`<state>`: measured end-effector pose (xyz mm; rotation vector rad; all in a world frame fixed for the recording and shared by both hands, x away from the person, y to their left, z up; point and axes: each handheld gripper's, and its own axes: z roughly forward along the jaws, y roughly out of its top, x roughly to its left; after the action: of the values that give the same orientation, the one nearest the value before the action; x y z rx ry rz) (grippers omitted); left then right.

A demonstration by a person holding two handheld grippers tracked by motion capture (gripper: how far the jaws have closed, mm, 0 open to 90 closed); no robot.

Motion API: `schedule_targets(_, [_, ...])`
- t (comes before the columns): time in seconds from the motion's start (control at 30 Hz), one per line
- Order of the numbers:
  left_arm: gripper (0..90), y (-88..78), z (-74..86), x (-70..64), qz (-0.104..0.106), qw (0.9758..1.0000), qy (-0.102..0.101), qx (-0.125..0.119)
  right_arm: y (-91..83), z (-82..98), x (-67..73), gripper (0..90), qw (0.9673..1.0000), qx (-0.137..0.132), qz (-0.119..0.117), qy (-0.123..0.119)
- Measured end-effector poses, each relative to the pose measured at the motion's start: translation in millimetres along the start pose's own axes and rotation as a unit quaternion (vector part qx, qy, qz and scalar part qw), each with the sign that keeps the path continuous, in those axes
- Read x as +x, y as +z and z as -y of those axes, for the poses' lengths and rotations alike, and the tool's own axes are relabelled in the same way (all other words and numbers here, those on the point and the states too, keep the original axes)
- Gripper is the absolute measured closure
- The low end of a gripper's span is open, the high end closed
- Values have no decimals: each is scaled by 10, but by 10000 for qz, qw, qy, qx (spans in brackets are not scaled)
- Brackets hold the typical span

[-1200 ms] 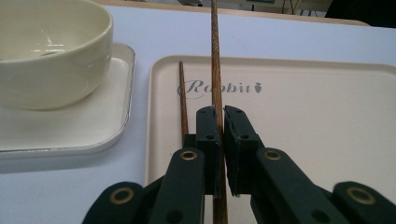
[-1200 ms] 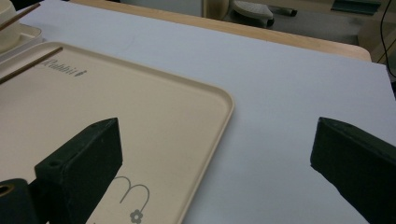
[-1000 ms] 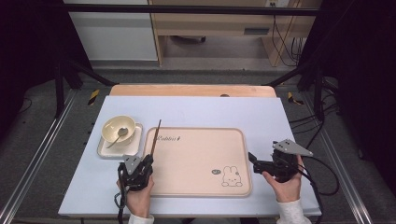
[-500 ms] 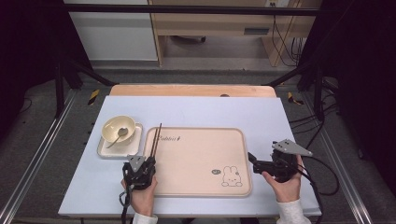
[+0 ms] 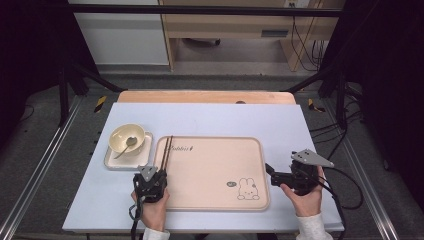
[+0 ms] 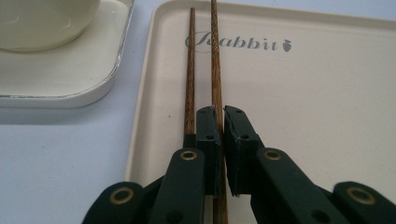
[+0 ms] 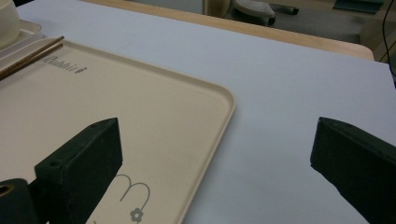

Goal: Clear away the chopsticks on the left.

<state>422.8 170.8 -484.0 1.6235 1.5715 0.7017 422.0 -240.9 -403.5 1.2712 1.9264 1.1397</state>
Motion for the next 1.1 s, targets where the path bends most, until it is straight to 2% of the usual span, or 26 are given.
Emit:
schedule_targets(0.27, [848, 10, 2, -21, -163, 9997, 113, 166, -2, 0, 2, 25, 10000, 8, -9, 9])
schedule_targets(0.47, [846, 25, -4, -20, -183, 9994, 127, 255, -1, 0, 1, 25, 10000, -4, -13, -3])
schedule_targets(0.63, [844, 21, -4, -25, -189, 9994, 157, 231, 3, 1, 1, 25, 10000, -11, -7, -17])
schedule_targets(1.1, [820, -40, -9, 2, 35, 9998, 184, 0, 5, 1, 6, 25, 10000, 10, -21, 0])
